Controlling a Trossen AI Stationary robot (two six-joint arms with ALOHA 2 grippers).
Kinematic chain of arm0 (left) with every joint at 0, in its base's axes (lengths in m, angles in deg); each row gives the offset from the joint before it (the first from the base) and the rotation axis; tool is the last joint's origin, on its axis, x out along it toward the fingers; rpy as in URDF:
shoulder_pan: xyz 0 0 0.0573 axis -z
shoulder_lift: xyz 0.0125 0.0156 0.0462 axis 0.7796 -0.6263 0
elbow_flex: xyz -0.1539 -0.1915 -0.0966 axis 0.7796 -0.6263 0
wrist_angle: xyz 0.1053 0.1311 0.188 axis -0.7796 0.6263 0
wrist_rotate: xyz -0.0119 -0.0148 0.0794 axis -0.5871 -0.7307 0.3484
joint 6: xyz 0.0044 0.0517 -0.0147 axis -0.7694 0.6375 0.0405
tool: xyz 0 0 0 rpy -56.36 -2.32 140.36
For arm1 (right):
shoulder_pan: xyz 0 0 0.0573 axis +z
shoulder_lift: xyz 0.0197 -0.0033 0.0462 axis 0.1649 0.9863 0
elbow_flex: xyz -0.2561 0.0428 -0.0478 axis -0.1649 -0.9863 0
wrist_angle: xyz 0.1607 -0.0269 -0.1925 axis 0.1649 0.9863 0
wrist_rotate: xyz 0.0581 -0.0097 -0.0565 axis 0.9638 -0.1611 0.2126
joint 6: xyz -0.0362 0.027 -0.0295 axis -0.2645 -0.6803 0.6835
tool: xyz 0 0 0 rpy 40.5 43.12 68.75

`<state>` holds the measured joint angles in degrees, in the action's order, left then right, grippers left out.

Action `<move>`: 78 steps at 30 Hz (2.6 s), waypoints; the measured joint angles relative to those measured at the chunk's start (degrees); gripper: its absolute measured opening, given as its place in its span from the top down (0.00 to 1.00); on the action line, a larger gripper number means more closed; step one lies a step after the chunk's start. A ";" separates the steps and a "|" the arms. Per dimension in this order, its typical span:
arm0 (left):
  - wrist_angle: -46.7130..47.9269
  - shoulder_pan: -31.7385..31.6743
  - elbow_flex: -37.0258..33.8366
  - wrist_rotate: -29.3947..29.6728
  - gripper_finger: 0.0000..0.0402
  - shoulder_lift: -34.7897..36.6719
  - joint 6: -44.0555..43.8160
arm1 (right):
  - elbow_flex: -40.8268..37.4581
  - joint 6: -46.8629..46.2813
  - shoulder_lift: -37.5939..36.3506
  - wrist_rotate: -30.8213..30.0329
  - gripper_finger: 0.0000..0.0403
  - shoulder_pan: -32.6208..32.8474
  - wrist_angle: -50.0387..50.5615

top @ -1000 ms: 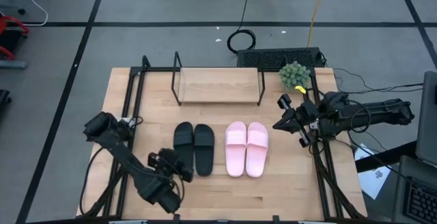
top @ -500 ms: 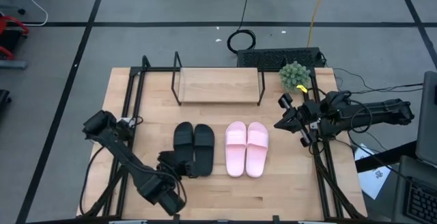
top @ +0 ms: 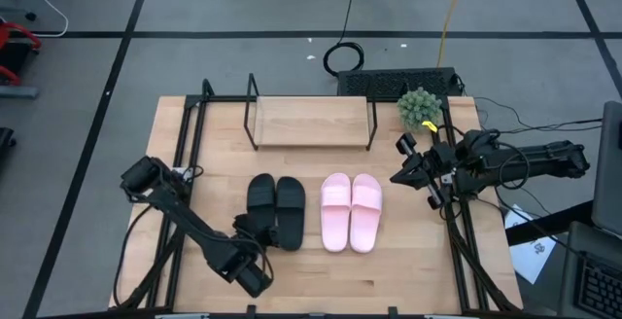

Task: Pick and place slides into the shelf
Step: Put the left black slide on the shelf

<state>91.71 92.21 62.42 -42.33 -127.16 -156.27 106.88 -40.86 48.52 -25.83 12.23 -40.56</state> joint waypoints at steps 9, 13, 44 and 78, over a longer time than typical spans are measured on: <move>6.38 -0.13 -6.25 1.33 0.68 11.71 0.11 | 0.00 -0.03 -0.31 0.06 1.00 0.00 2.31; 5.78 -0.55 -11.11 1.56 0.68 17.39 0.03 | 0.00 -0.03 -0.35 0.06 1.00 0.00 2.61; -54.94 6.99 -33.05 36.96 0.68 22.16 15.55 | 0.00 -3.02 -0.37 -0.21 1.00 -0.02 -2.14; -21.30 6.63 -11.49 21.10 0.69 11.36 -0.82 | 0.00 -9.41 8.55 0.09 1.00 2.21 2.76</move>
<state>70.41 98.84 50.92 -21.23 -115.80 -157.09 106.88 -50.27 57.08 -25.74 14.44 -37.79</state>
